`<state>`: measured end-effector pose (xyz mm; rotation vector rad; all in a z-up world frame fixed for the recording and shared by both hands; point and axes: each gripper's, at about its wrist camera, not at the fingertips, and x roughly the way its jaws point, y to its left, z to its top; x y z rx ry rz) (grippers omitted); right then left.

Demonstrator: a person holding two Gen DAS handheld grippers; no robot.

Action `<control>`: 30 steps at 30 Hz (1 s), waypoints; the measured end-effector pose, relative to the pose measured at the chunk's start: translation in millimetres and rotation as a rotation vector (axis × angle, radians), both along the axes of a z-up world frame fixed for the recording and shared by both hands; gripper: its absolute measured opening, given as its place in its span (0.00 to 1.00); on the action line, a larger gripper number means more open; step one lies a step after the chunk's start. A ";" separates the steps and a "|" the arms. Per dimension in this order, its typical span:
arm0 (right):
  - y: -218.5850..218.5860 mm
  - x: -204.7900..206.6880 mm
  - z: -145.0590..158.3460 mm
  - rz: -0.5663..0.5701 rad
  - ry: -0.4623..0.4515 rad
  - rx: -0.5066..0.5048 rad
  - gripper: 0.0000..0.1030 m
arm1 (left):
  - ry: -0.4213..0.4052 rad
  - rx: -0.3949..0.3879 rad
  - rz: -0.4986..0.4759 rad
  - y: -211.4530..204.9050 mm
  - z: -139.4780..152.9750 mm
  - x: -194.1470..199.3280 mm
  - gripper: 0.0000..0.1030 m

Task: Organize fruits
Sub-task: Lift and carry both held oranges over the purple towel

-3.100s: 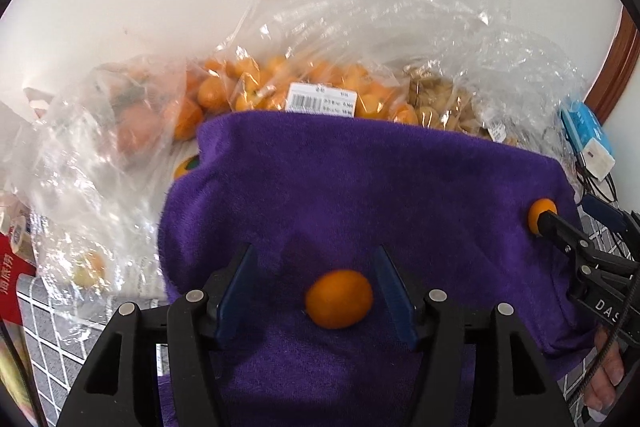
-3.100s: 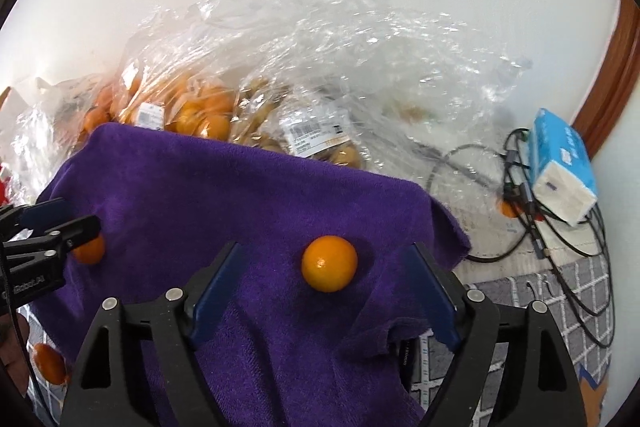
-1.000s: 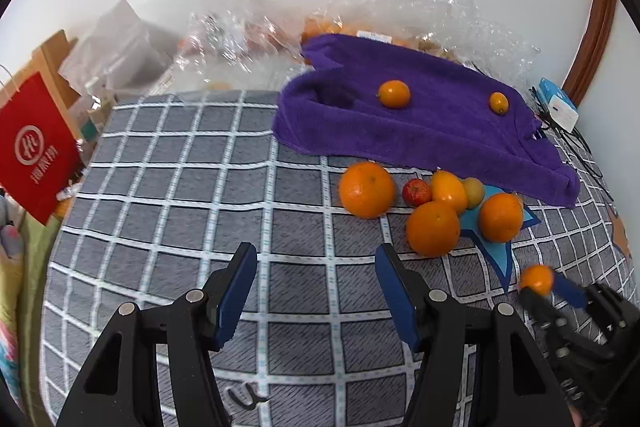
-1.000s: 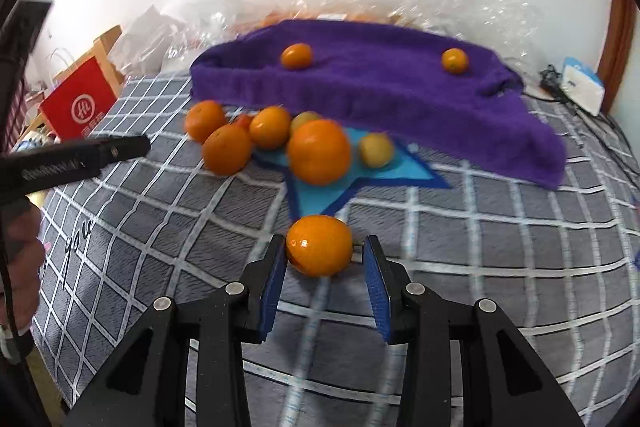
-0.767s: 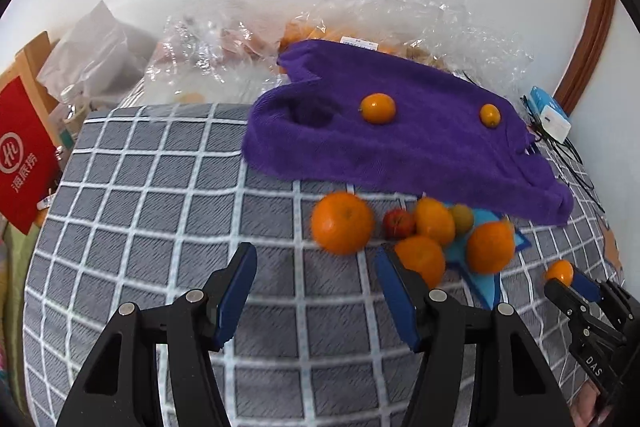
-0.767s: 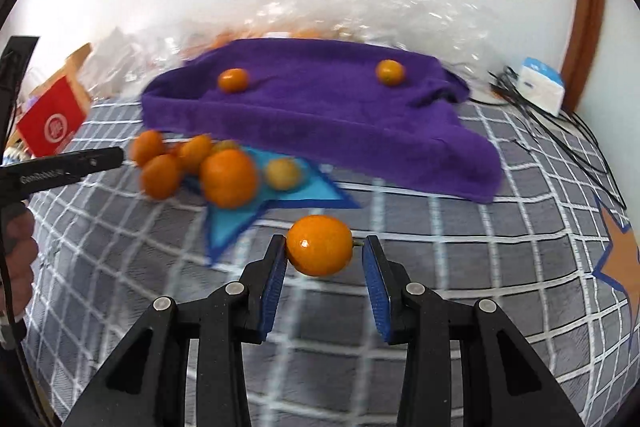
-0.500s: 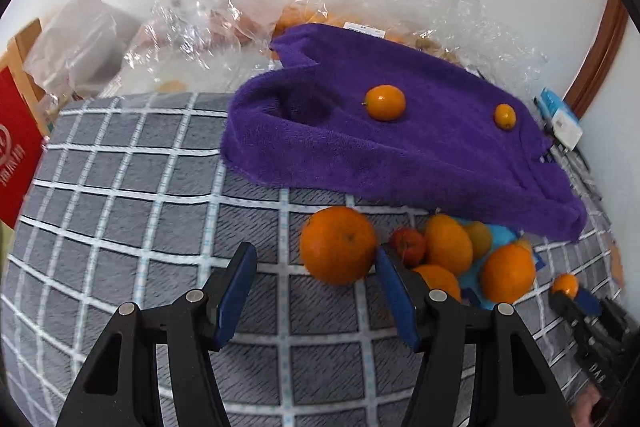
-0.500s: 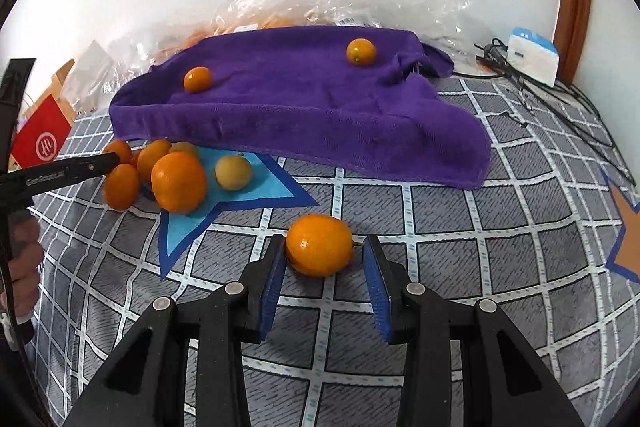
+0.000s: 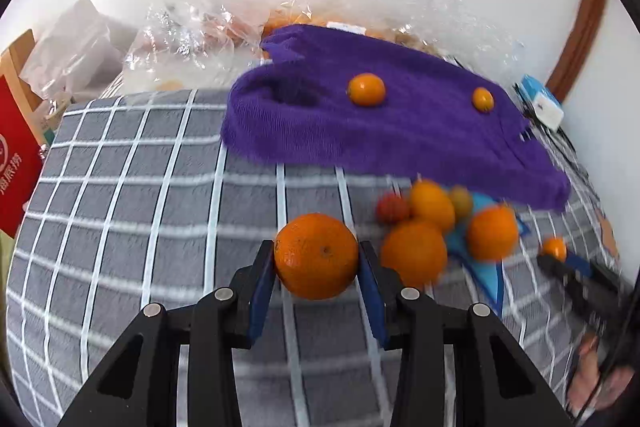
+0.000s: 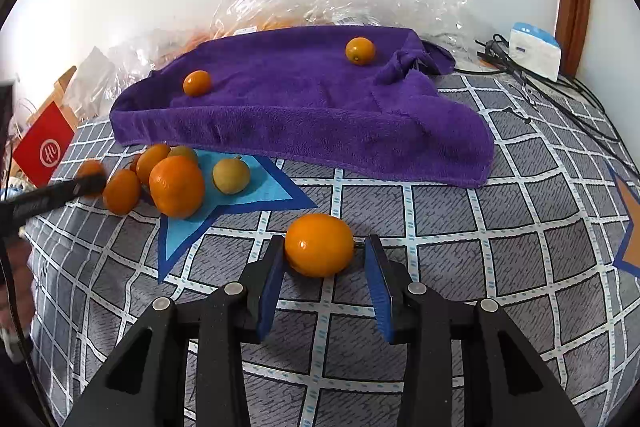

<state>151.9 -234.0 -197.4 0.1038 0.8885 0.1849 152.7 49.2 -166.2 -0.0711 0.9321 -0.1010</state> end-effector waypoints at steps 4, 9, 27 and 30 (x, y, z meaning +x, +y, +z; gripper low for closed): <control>4.0 -1.0 0.2 0.009 -0.005 -0.022 0.43 | -0.010 0.006 -0.017 -2.1 -10.8 -11.7 0.38; 5.7 -2.0 0.4 0.016 -0.009 -0.031 0.44 | -0.063 0.006 0.004 -0.9 -13.3 -18.4 0.38; -2.3 -3.4 2.8 -0.001 -0.009 0.028 0.44 | -0.061 -0.019 -0.002 -2.1 -14.7 -16.5 0.51; -1.4 -3.4 2.7 -0.004 -0.009 0.008 0.44 | -0.062 -0.008 0.000 -3.0 -14.3 -17.2 0.49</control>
